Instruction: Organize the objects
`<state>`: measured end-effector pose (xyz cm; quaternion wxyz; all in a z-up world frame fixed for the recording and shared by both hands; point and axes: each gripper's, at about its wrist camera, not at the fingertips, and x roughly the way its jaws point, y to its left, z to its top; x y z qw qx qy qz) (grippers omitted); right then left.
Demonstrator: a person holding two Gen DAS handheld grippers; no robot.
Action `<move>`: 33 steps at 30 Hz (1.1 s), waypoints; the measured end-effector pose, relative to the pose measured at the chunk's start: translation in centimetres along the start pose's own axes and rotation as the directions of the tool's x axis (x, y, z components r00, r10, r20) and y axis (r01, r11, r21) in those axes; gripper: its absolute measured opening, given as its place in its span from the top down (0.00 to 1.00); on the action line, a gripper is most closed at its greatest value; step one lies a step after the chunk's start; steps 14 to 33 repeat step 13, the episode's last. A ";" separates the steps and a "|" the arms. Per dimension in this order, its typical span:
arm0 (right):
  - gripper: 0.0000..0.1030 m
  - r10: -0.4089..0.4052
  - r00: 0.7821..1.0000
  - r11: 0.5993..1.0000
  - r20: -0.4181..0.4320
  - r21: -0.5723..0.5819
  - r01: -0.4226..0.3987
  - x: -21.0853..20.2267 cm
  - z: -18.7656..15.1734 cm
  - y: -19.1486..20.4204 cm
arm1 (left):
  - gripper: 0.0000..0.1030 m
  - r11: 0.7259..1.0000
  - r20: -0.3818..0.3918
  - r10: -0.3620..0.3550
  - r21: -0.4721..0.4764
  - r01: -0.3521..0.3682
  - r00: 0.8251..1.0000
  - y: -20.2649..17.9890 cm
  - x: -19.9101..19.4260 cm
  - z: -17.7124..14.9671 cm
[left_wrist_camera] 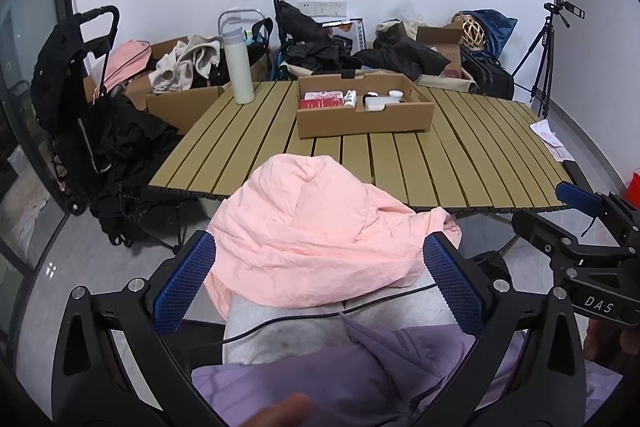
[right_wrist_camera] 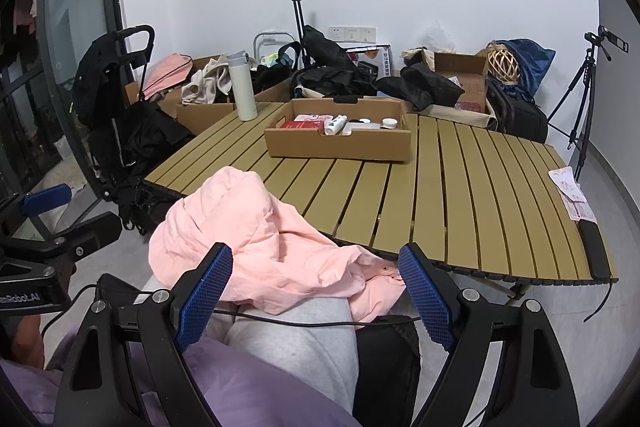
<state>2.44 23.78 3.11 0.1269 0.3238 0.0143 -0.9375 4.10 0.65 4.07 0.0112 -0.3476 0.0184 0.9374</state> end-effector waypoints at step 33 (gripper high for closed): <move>0.15 0.002 1.000 1.000 -0.002 0.001 -0.002 0.1 0.0 -0.2 | 0.00 1.000 0.018 0.018 0.014 -0.018 1.000 -0.2 -0.1 -0.1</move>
